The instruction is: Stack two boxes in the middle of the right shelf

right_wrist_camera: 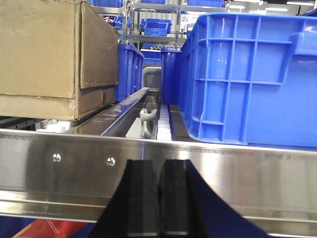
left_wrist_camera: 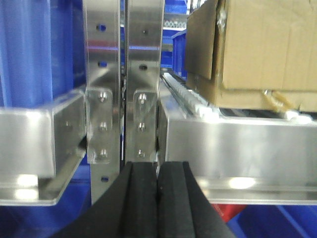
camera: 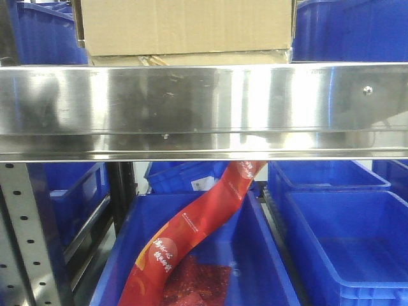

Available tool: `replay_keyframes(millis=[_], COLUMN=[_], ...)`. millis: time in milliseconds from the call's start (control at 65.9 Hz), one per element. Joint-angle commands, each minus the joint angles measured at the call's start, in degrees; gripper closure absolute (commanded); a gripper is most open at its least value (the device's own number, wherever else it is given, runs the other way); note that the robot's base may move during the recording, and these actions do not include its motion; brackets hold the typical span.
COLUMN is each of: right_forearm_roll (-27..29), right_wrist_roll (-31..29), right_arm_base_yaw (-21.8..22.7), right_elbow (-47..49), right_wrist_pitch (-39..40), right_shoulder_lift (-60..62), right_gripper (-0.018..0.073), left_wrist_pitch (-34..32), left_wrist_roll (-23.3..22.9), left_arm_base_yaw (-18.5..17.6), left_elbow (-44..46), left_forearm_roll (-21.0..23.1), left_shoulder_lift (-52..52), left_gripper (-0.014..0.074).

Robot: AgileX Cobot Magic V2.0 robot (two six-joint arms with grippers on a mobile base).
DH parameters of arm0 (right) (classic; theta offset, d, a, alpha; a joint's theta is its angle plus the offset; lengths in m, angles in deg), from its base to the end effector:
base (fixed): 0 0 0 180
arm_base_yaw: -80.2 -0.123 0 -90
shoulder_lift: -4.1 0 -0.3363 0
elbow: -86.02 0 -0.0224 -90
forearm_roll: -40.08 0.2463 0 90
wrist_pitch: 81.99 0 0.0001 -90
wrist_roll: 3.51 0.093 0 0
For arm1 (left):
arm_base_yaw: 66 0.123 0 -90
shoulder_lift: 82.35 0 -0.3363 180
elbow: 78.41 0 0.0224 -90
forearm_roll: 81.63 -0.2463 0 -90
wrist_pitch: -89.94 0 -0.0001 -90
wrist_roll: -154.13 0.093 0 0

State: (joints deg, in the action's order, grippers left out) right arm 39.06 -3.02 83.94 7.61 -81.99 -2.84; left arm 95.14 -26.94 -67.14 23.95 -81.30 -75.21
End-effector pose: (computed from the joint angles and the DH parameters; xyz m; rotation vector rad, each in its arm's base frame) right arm 0.0025 -0.0002 0.2134 0.0417 1.4893 -0.0602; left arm 0.0025 -0.0001 0.2094 -0.0031 1.5706 -0.0352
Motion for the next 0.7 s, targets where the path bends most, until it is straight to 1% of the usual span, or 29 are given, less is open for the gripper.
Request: replay_keyframes(millis=[0, 197, 683], right_forearm_roll=[0.25, 0.25, 0.25], right_wrist_roll=[-0.49, -0.49, -0.49], right_arm_base_yaw=[0.29, 0.29, 0.29], right_elbow=[0.00, 0.00, 0.00], right_wrist_pitch=[1.09, 1.33, 1.33], right_shoulder_lift=[0.35, 0.35, 0.35], right_gripper=[0.0722, 0.0722, 0.0722], left_wrist_pitch=[-3.46, -4.68, -4.68], left_wrist_roll=[0.43, 0.43, 0.43], left_arm_base_yaw=[0.14, 0.14, 0.14], left_elbow=[-0.78, -0.78, -0.78], left_forearm_roll=[0.55, 0.39, 0.39], left_shoulder_lift=[-0.55, -0.55, -0.55], left_gripper=[0.0708, 0.0708, 0.0708])
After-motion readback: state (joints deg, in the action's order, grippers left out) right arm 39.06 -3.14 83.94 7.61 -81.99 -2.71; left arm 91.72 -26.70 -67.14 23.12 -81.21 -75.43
